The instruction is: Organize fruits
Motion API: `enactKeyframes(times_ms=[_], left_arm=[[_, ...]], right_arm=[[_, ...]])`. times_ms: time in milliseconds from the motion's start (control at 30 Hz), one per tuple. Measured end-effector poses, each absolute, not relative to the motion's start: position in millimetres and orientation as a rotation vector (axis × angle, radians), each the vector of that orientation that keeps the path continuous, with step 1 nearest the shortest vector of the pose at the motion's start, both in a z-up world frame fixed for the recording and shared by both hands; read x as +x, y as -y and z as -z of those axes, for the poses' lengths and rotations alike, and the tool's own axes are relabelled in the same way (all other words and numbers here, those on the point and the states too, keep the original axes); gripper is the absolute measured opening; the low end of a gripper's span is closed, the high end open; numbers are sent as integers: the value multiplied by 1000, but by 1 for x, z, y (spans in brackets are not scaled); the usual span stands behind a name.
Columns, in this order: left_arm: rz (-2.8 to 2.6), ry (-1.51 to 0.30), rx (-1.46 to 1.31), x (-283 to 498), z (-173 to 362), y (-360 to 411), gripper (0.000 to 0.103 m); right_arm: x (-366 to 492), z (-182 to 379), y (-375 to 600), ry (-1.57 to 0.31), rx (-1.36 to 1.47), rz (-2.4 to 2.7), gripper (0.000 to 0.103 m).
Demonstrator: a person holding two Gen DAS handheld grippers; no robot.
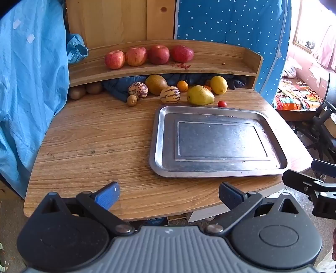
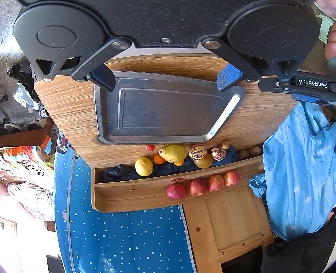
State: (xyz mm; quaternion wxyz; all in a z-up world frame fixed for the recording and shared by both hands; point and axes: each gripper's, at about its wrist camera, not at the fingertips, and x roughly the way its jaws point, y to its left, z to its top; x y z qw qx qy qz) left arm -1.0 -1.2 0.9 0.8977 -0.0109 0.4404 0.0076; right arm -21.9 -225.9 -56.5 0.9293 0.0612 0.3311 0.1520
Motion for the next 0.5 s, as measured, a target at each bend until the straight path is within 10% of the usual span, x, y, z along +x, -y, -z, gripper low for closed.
enactKeyframes(times_ms=[500], left_arm=[[-11,-911,-43,-11,1,-8,102]], right_arm=[[-24,54,222,-671,119,-318,102]])
